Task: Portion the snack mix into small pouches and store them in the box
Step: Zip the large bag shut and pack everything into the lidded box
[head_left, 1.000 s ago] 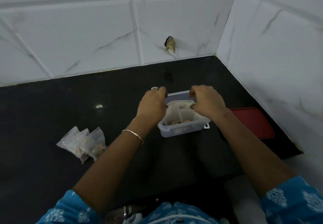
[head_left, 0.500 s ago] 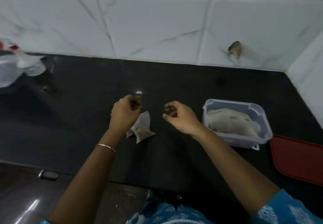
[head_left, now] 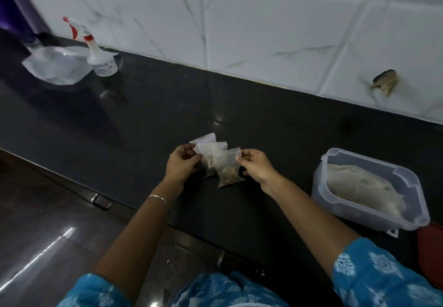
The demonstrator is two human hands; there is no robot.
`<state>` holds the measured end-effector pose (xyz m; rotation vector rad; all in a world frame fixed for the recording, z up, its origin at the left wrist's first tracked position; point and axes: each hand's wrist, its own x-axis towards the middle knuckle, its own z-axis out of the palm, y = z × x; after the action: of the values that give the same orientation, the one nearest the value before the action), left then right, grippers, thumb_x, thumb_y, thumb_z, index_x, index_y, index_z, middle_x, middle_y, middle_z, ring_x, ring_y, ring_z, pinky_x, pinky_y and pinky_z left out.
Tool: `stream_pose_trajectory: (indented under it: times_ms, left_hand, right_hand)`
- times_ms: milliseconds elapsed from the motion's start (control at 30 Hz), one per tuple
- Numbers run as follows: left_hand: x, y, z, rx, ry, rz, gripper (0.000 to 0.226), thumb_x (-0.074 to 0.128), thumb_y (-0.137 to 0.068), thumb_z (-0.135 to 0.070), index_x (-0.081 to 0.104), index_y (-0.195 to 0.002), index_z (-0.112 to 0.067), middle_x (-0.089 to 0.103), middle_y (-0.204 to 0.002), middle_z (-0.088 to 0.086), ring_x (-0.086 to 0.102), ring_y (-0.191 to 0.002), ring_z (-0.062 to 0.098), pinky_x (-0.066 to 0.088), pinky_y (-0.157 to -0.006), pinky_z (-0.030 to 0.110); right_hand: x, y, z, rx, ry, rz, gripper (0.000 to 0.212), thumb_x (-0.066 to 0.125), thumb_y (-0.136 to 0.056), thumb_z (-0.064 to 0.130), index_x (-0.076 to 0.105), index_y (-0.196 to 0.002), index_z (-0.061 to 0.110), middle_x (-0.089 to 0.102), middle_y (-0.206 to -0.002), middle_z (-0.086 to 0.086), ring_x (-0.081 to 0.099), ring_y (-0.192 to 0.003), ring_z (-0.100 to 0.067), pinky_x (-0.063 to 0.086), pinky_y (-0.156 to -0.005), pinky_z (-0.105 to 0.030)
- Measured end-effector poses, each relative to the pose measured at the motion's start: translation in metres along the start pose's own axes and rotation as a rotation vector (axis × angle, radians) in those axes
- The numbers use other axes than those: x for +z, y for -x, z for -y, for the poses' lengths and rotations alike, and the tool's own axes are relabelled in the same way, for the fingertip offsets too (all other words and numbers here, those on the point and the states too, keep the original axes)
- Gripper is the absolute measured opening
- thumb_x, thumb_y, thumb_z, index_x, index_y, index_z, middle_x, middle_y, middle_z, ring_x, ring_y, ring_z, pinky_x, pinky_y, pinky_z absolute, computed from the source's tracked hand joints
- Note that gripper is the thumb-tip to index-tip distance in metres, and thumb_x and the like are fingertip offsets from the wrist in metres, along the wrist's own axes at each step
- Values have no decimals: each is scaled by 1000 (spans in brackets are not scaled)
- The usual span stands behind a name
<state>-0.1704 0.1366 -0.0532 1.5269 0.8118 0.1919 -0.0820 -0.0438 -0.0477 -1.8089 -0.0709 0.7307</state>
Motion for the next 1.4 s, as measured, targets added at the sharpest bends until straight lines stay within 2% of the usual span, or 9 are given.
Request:
stream_pose_trajectory:
  times_ms: [200, 367, 533, 633, 767, 1000, 1200, 1300, 1400]
  left_hand:
    - [9, -10, -9, -30, -111, 17, 31, 71, -85, -16, 57, -113, -17, 65, -87, 2, 65, -82, 18, 55, -66, 32]
    - [15, -14, -13, -73, -98, -11, 16, 72, -85, -16, 65, -97, -10, 67, -88, 3, 66, -95, 25, 55, -89, 44]
    - [19, -5, -29, 51, -106, 109, 12, 67, -89, -17, 64, -97, -9, 66, -105, 11, 63, -100, 22, 54, -85, 36]
    - [27, 0, -46, 71, -70, 202, 6, 57, -95, -13, 57, -100, -9, 64, -100, 9, 64, -88, 19, 55, -64, 26]
    - [50, 4, -69, 81, -29, 311, 2, 56, -96, -14, 57, -94, -14, 66, -95, 8, 65, -76, 16, 54, -66, 30]
    - [131, 31, -97, 203, 1, 610, 3, 59, -94, -13, 56, -94, -15, 68, -90, 7, 66, -73, 16, 54, -59, 24]
    - [193, 72, -101, 300, -89, 695, 4, 55, -96, -13, 52, -97, -15, 65, -99, 12, 68, -77, 17, 58, -66, 28]
    - [213, 87, -99, 367, -197, 749, 5, 54, -96, -9, 51, -100, -11, 64, -96, 11, 69, -77, 19, 60, -65, 28]
    - [230, 93, -93, 521, -375, 746, 14, 55, -94, -6, 50, -103, -14, 65, -102, 14, 70, -79, 21, 61, -68, 34]
  right_hand:
    - [-1, 7, -1, -6, 2, -50, 13, 54, -98, 16, 60, -109, 11, 66, -100, 1, 63, -86, -6, 49, -65, -20]
    - [-12, 19, 4, -40, -52, -49, 16, 50, -100, 15, 56, -114, 11, 65, -103, 2, 64, -87, -6, 52, -60, -16]
    - [-37, 35, 21, -137, -127, -100, 15, 51, -99, 16, 57, -113, 14, 67, -108, -1, 68, -95, -11, 59, -72, -24]
    - [-56, 44, 32, -224, -139, -184, 14, 51, -100, 17, 56, -112, 16, 67, -110, -1, 68, -98, -12, 59, -78, -28]
    - [-93, 58, 40, -307, -162, -301, 16, 50, -100, 18, 54, -114, 13, 66, -114, -4, 67, -103, -16, 59, -83, -34]
    - [-172, 108, 30, -289, -105, -517, 18, 50, -100, 16, 56, -116, 12, 68, -108, 0, 69, -97, -10, 59, -74, -25]
    - [-221, 140, -8, -192, -116, -588, 13, 47, -100, 8, 54, -93, 16, 67, -94, -5, 69, -82, -12, 58, -65, -22]
    - [-234, 145, -29, -142, -48, -605, 16, 47, -100, 7, 51, -89, 16, 65, -95, -10, 68, -87, -20, 59, -74, -32]
    - [-240, 147, -42, -105, -7, -609, 16, 47, -100, 7, 51, -88, 16, 61, -101, -14, 67, -89, -20, 58, -66, -25]
